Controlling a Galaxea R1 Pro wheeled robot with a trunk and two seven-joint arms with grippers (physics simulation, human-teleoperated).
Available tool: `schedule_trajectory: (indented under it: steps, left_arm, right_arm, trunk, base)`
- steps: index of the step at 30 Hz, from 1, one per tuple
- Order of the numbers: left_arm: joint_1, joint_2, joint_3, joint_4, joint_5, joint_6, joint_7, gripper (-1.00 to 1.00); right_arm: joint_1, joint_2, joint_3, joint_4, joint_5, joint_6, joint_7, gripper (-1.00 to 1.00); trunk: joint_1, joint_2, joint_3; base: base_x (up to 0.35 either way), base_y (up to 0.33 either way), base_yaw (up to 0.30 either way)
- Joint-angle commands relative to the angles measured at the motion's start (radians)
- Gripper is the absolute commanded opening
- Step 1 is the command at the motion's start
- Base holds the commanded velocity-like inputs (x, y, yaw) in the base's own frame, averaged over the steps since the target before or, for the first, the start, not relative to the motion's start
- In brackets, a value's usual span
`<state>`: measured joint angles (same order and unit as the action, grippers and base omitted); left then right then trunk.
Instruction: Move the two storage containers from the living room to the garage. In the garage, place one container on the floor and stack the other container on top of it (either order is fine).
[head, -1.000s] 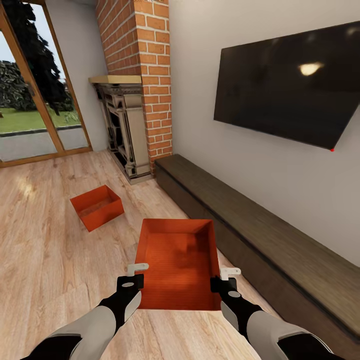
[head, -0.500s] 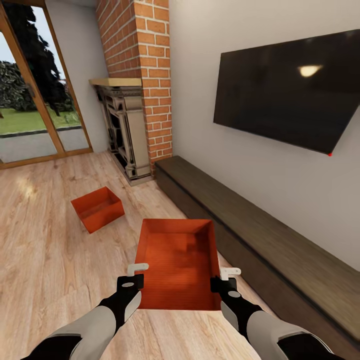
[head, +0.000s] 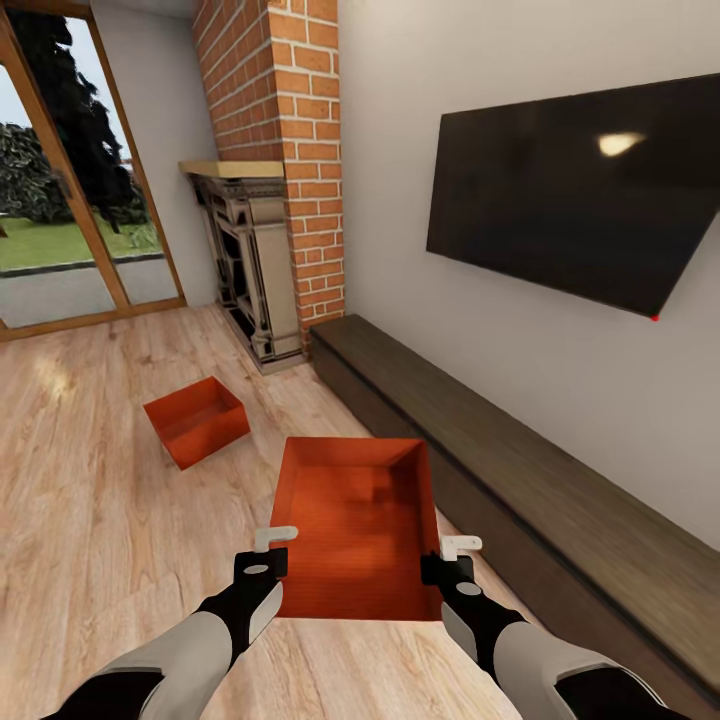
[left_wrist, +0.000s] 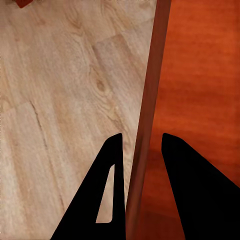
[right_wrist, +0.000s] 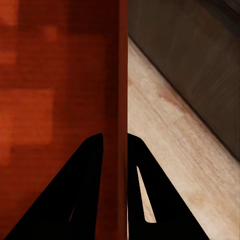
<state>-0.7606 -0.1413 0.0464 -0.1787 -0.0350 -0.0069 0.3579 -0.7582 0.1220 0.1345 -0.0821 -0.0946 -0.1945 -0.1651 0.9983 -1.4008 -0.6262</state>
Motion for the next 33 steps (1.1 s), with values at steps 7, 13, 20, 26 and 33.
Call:
schedule_trajectory:
  steps: [7,13,20,26,33]
  left_arm:
    - [0.000,0.003,0.015,0.001,-0.008,-0.001,0.006,-1.00]
    - [0.000,0.003,0.015,0.002,-0.008,-0.001,0.005,-1.00]
    - [0.000,0.004,0.015,0.002,-0.007,-0.001,0.005,-1.00]
    - [0.000,0.005,0.015,0.001,-0.006,-0.001,0.004,-1.00]
    - [0.000,0.005,0.015,0.002,-0.008,-0.001,0.005,-1.00]
  right_arm:
    - [-0.001,-0.008,-0.032,-0.001,-0.010,-0.005,-0.038,-1.00]
    - [-0.001,-0.007,-0.032,-0.001,-0.013,0.001,-0.038,-1.00]
    - [-0.001,-0.007,-0.032,-0.001,-0.013,0.010,-0.034,-1.00]
    - [-0.001,-0.007,-0.032,-0.001,-0.013,0.010,-0.035,-1.00]
    - [-0.001,-0.007,-0.032,-0.001,-0.013,0.010,-0.036,-1.00]
  trunk:
    - [-0.027,0.049,0.021]
    - [-0.050,0.091,0.040]
    - [-0.077,0.140,0.062]
    - [-0.100,0.182,0.081]
    - [-0.127,0.231,0.103]
  base:
    - [0.000,0.000,0.000]
    - [0.000,0.000,0.000]
    - [0.000,0.000,0.000]
    - [0.000,0.000,0.000]
    - [0.000,0.000,0.000]
